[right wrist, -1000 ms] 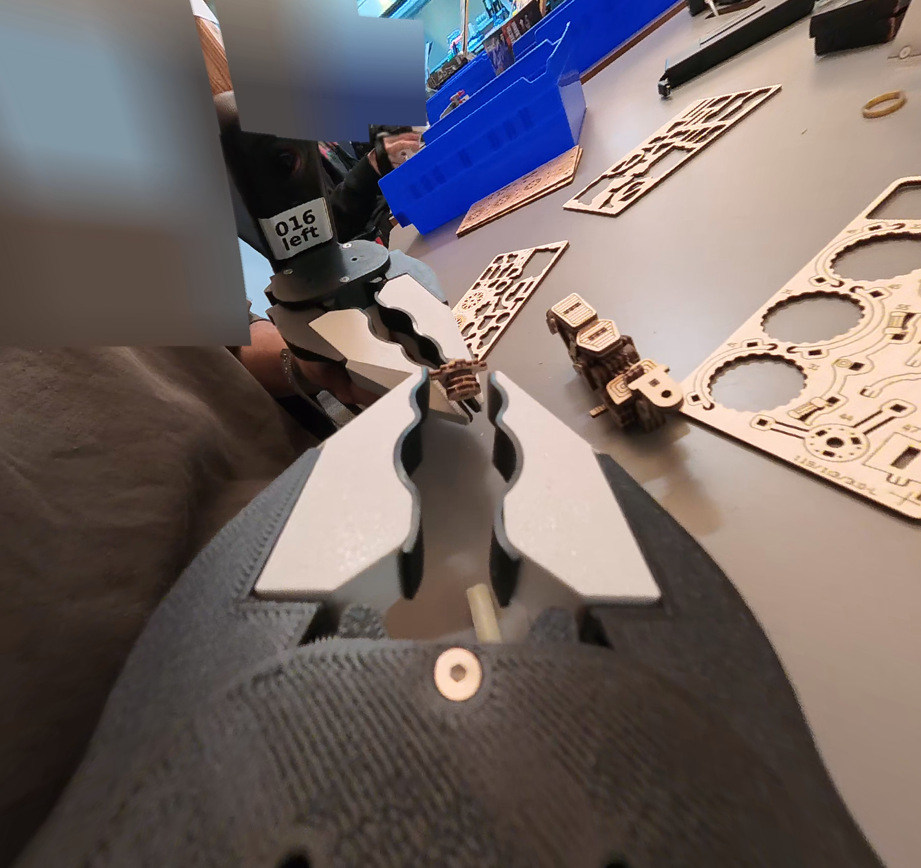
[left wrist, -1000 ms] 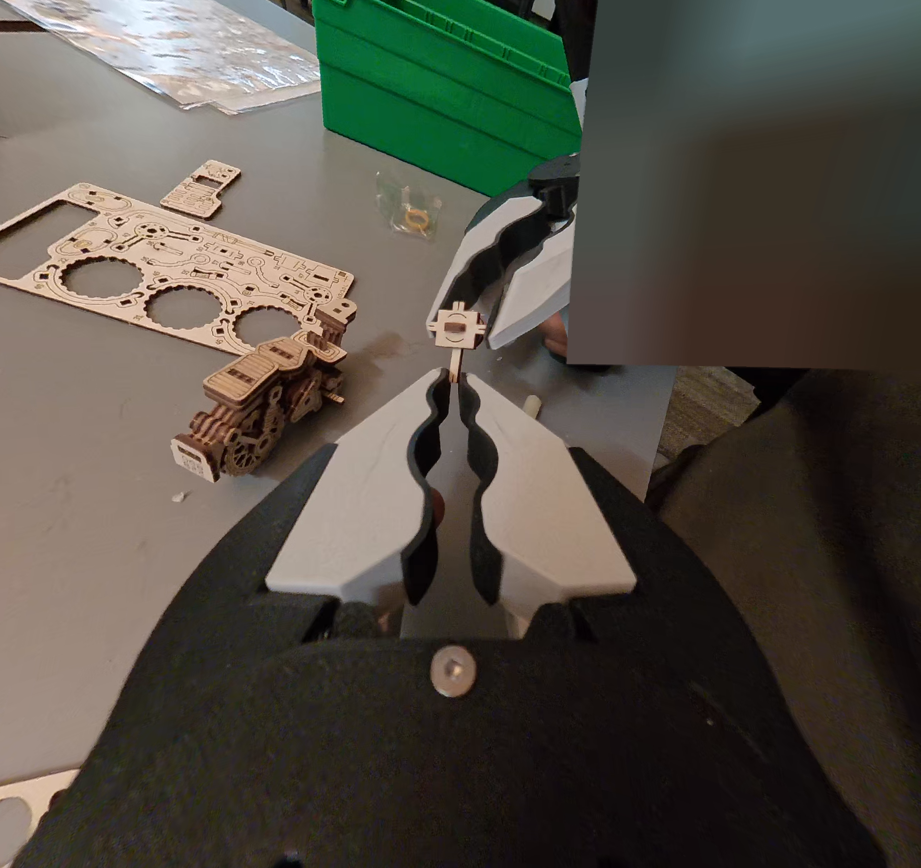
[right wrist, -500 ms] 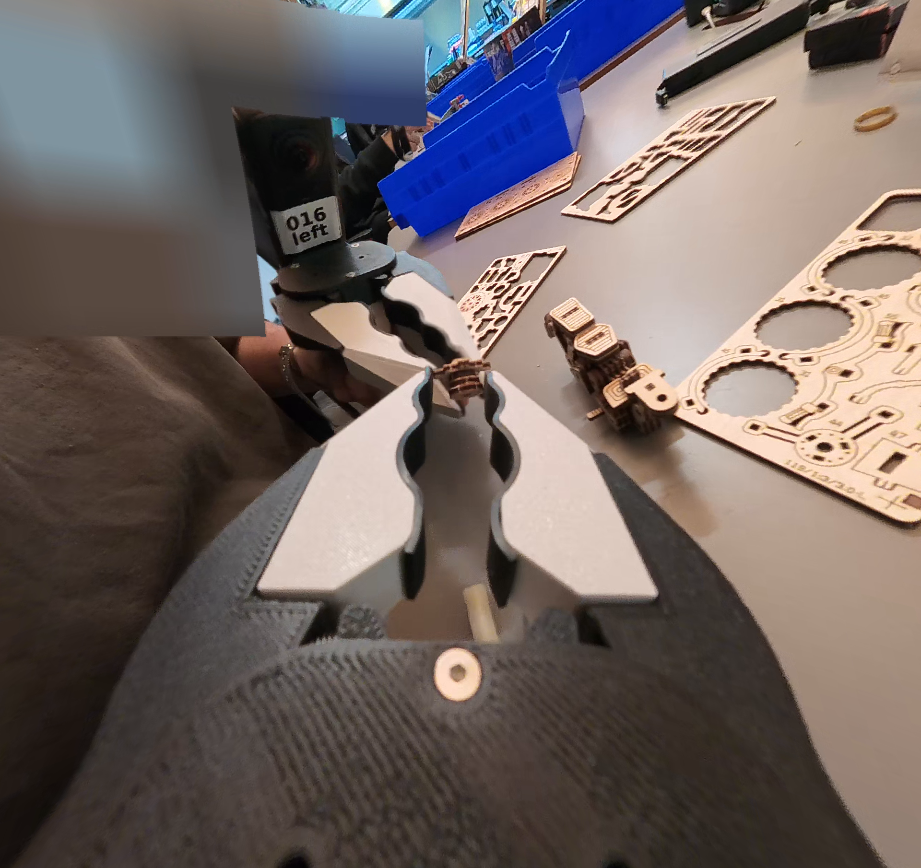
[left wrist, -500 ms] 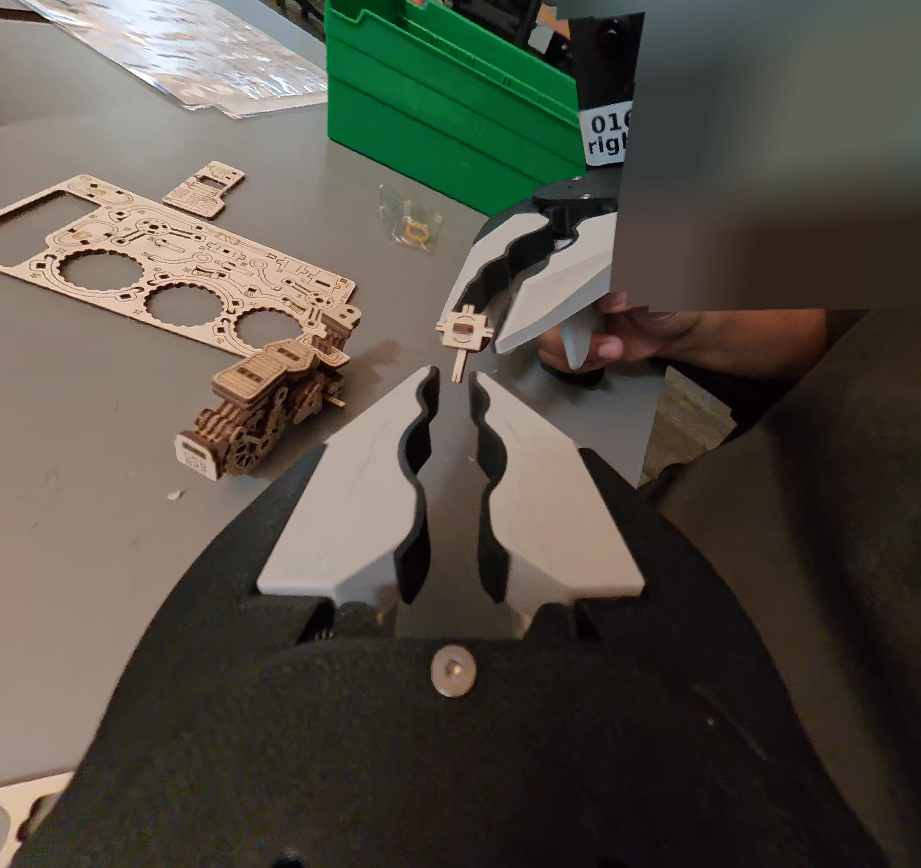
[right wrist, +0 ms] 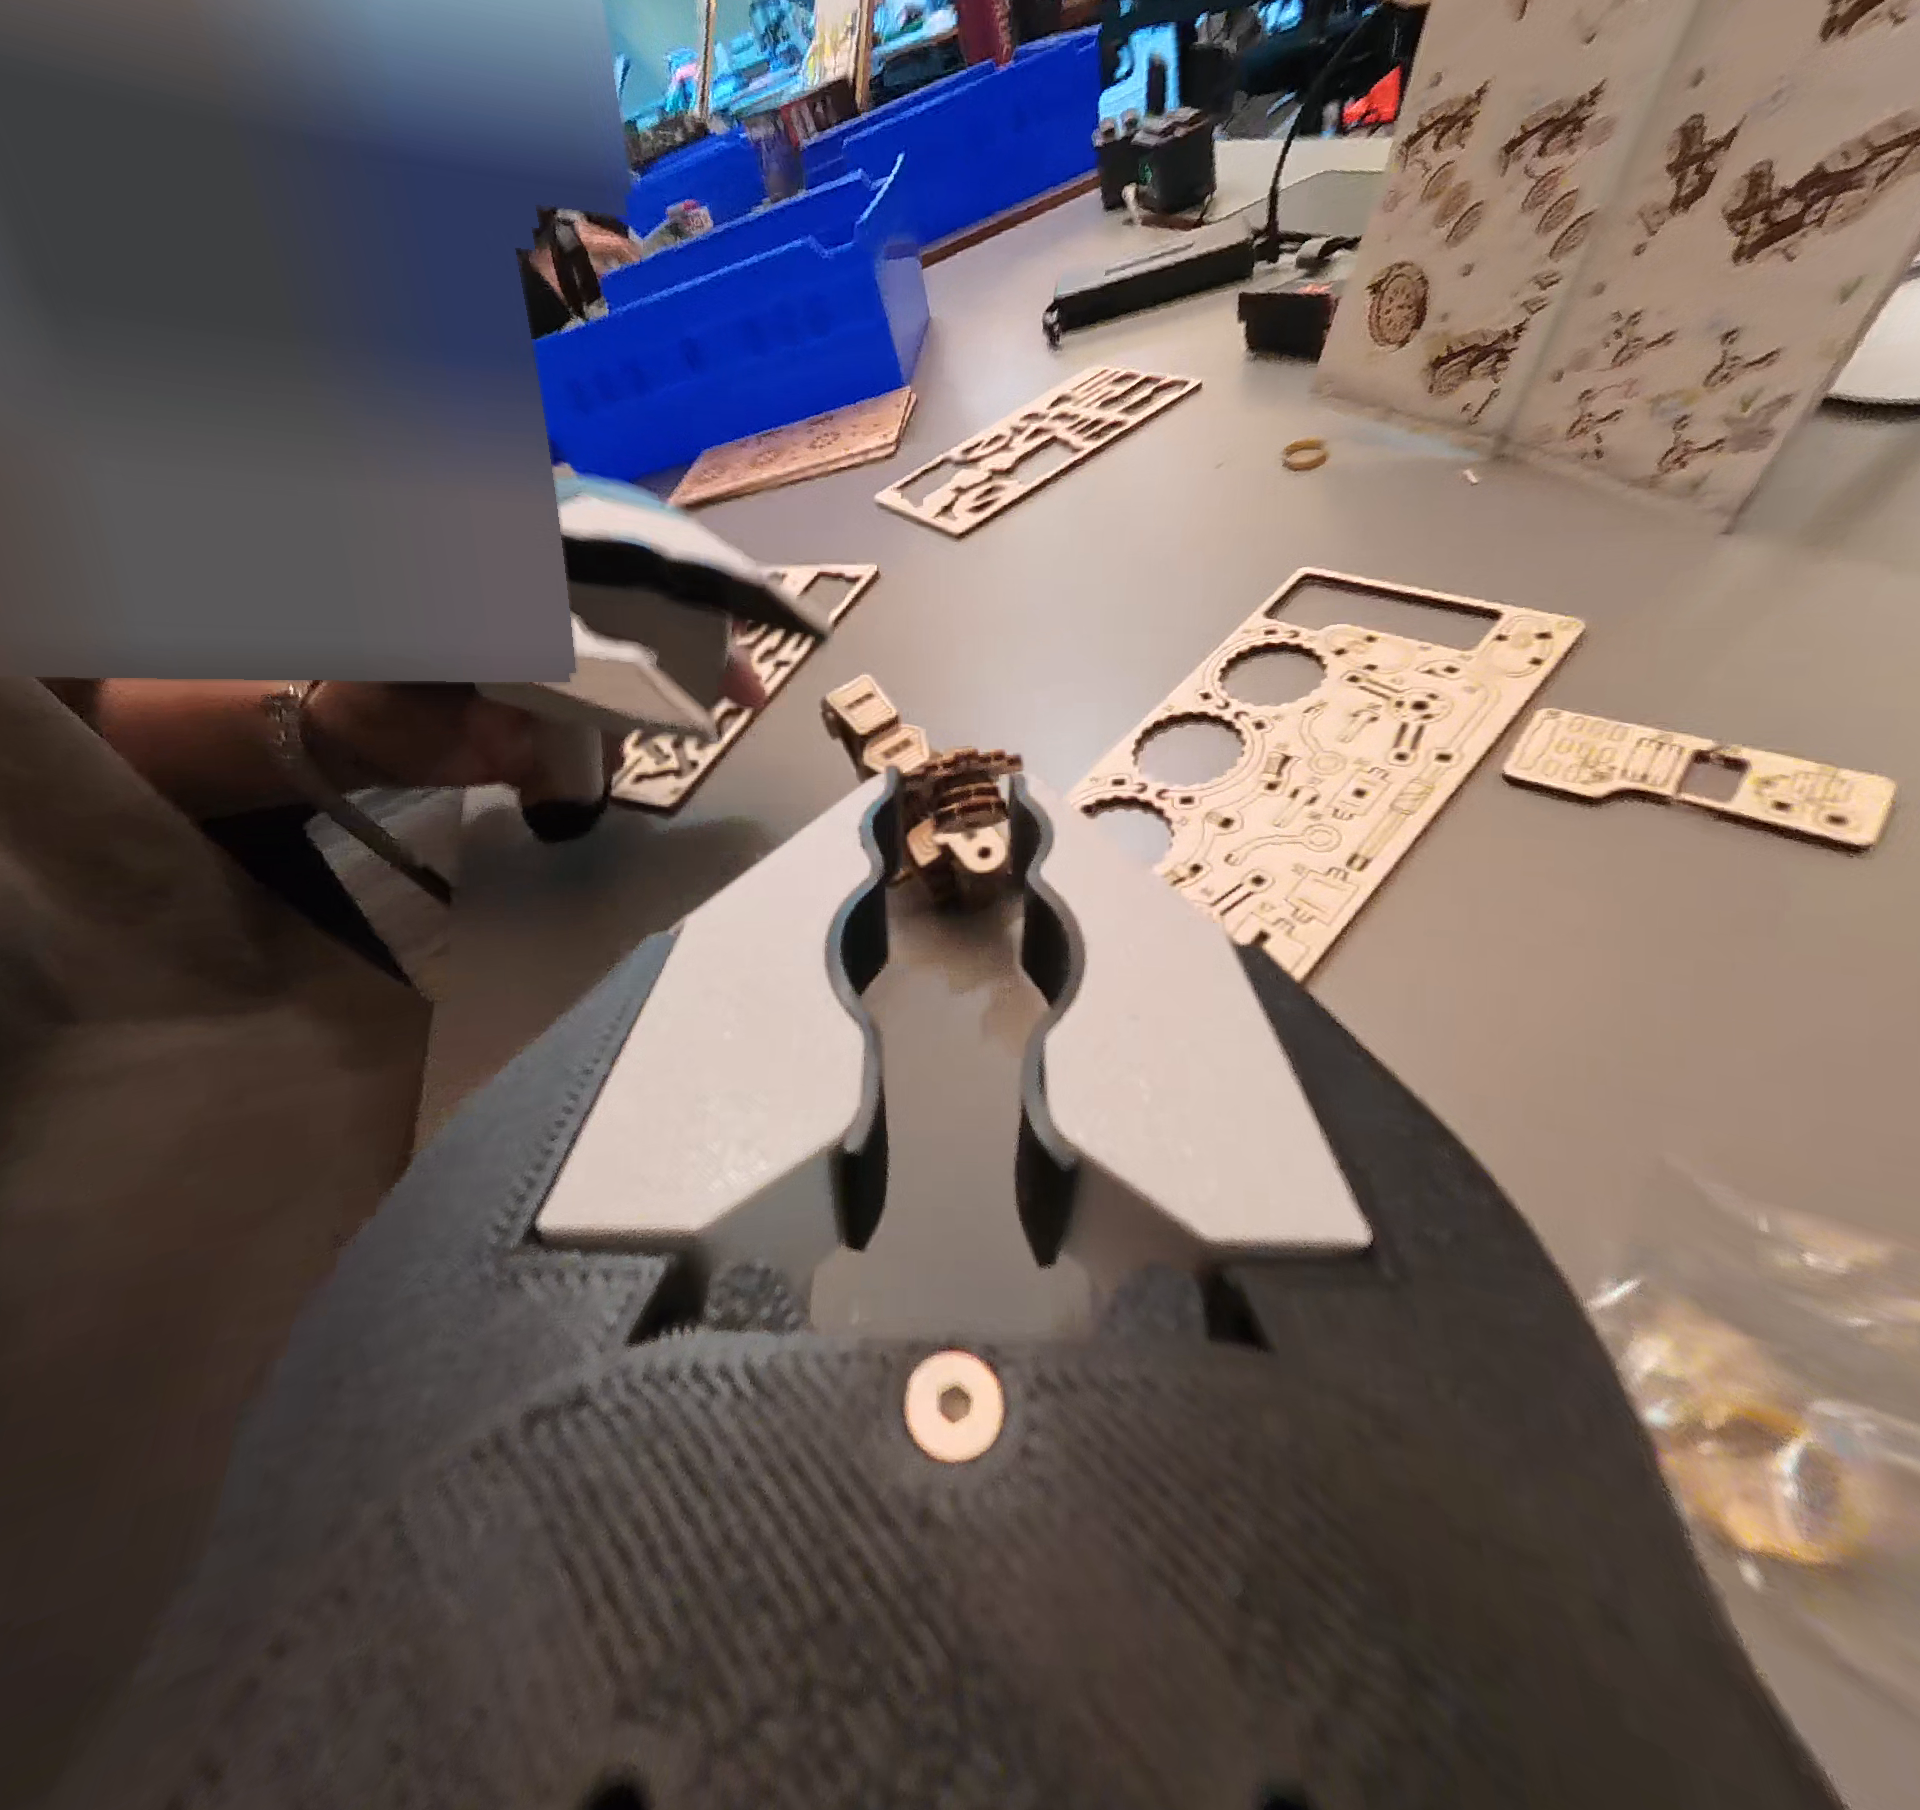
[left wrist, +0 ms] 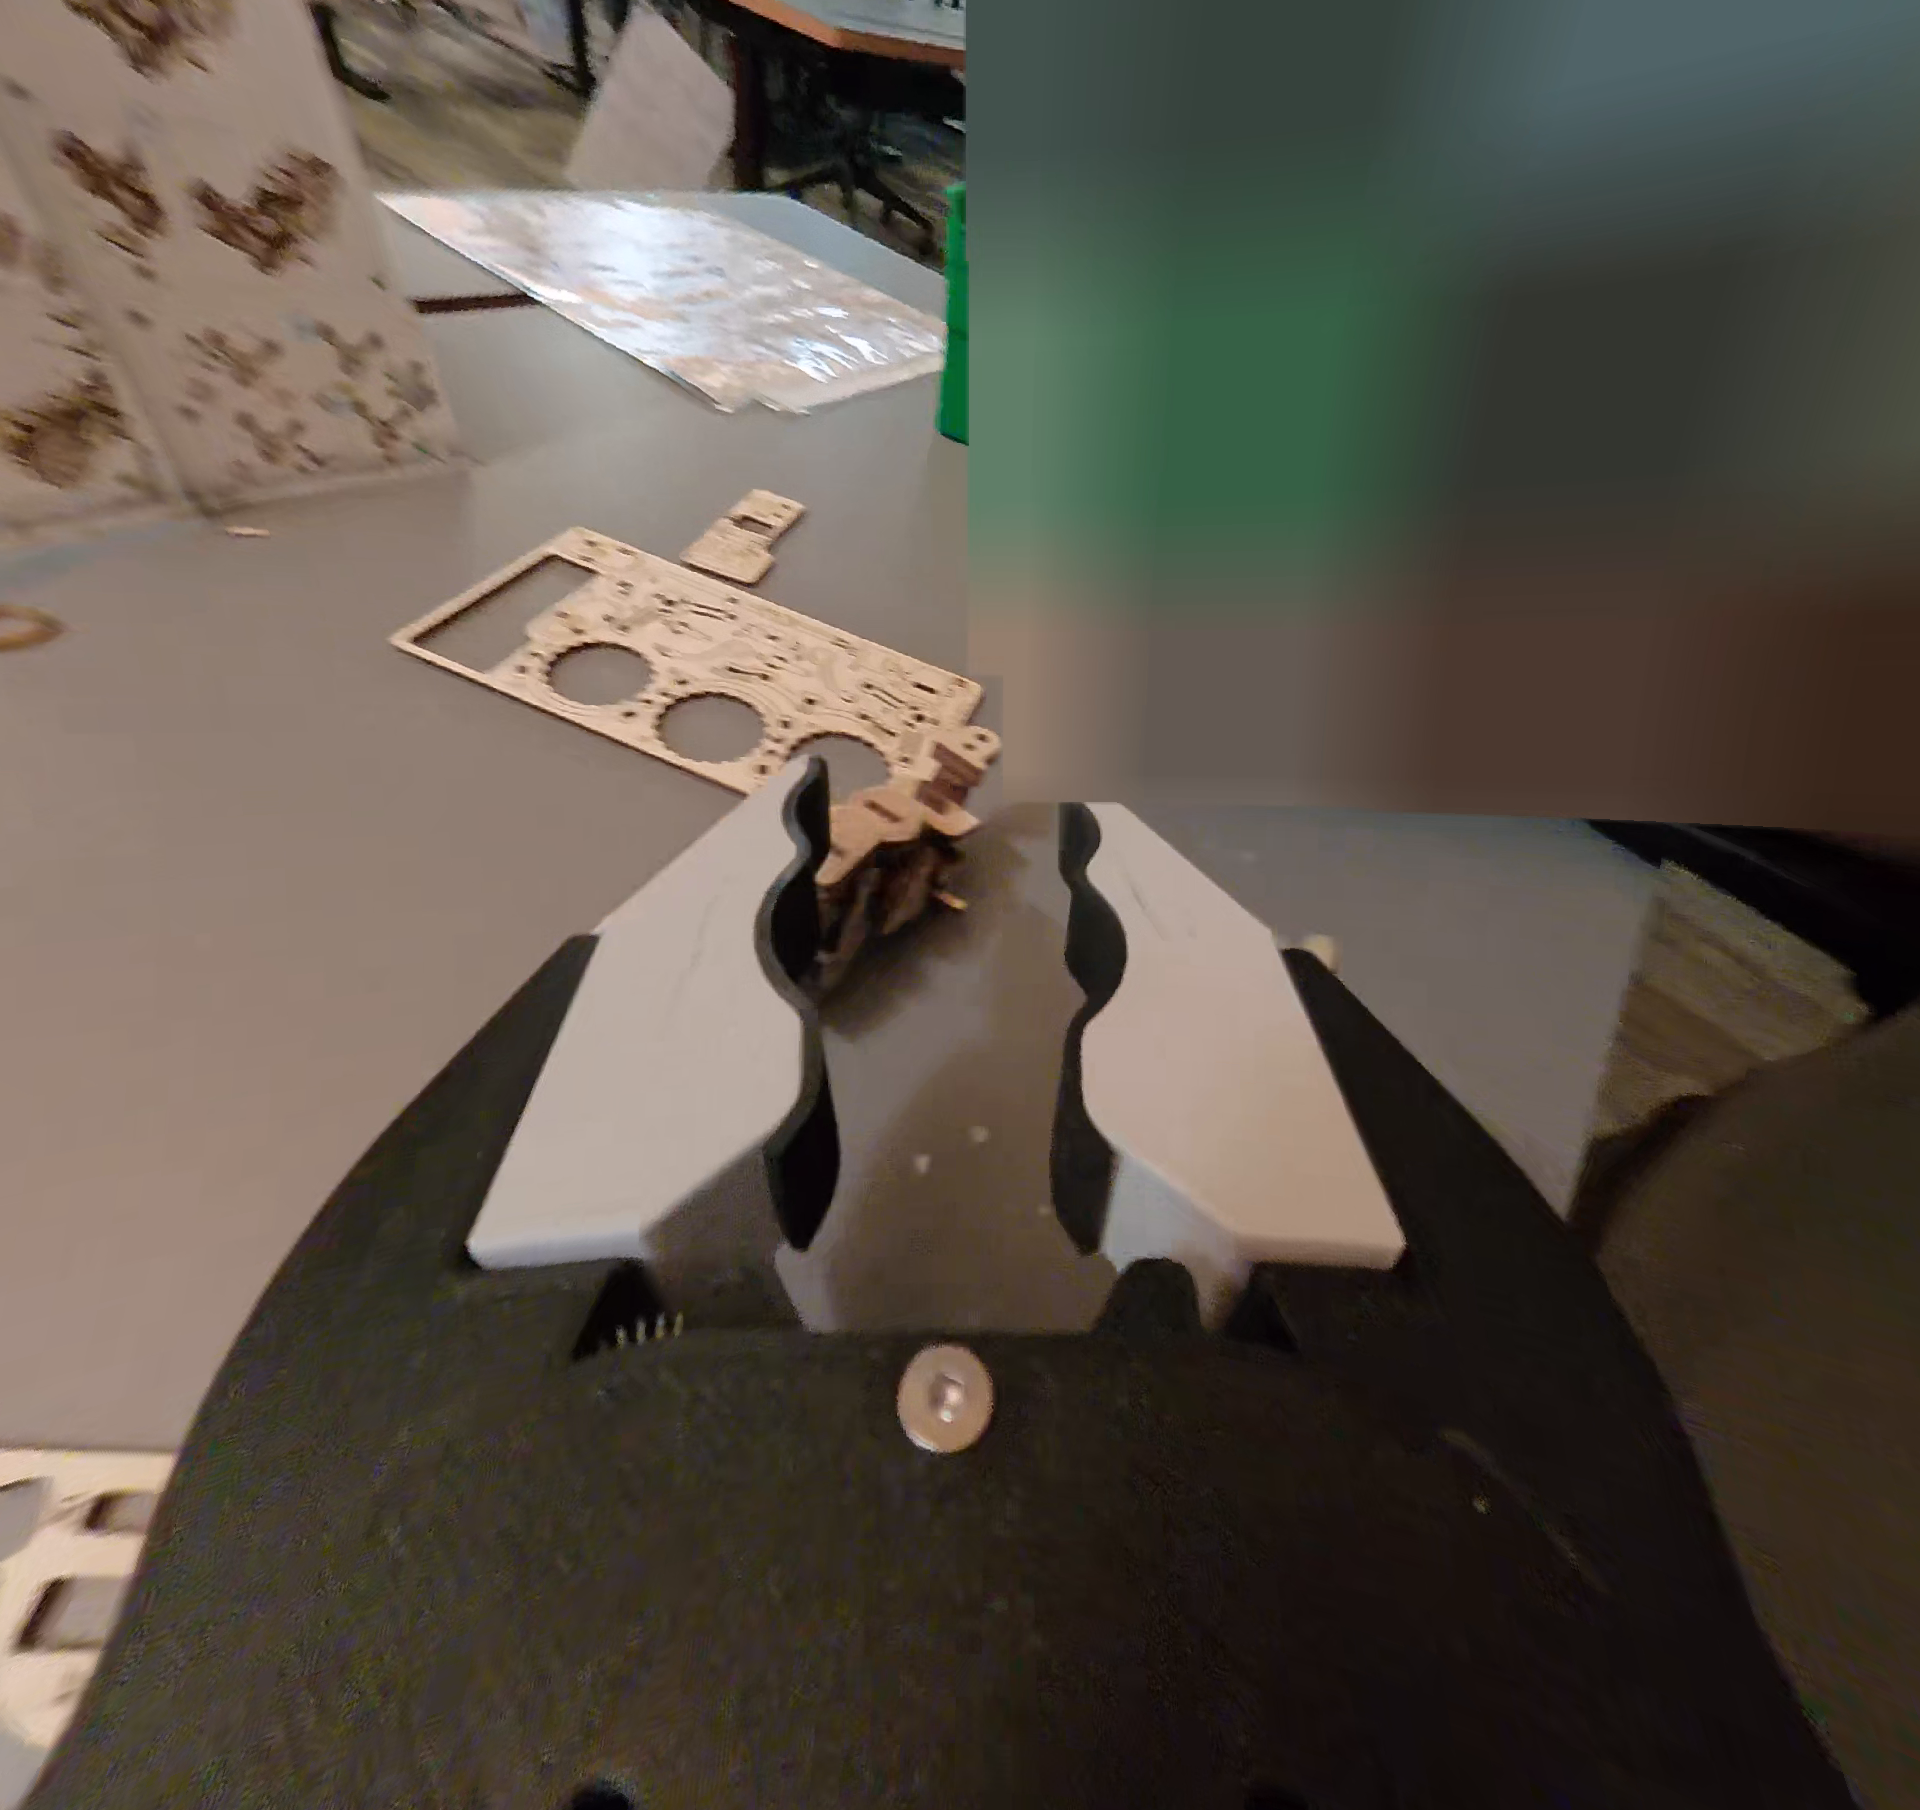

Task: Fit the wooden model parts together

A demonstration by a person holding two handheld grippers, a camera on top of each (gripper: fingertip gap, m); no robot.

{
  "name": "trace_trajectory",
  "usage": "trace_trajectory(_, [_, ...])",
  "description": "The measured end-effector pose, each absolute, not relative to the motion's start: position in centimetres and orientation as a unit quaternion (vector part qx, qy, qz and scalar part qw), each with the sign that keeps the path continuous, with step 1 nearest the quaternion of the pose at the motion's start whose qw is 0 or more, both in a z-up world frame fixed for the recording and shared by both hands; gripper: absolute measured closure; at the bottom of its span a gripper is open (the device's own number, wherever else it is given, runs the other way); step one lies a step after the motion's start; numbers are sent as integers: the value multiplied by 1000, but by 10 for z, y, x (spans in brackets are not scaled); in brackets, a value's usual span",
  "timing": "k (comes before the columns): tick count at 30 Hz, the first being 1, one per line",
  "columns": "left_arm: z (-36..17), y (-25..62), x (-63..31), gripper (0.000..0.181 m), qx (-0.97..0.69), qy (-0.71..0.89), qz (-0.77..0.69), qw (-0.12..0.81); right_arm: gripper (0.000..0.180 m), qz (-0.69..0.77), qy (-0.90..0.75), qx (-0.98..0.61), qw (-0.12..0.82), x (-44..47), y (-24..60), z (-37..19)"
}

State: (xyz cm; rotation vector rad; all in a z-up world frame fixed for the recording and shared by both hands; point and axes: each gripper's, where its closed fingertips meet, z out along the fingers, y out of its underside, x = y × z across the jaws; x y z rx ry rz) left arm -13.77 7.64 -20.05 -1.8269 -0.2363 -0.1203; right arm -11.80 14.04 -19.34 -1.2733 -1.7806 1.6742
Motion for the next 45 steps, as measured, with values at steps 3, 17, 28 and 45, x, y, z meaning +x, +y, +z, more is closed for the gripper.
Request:
trace_trajectory(3, [-200, 74, -151, 129, -788, -113, -27, 605, 162, 578, -662, -440, 184, -122, 137, -202])
trace_trajectory(17, [-202, 98, -154, 128, -854, 52, -82, 511, 162, 562, -705, -403, 158, -130, 134, -203])
trace_trajectory(28, [-247, 129, -137, 126, -893, 163, -108, 404, 162, 570, -705, -392, 157, -126, 140, -203])
trace_trajectory(45, [-254, 134, -126, 166, -884, 186, -139, 406, 162, 512, -757, -369, 172, -130, 129, -222])
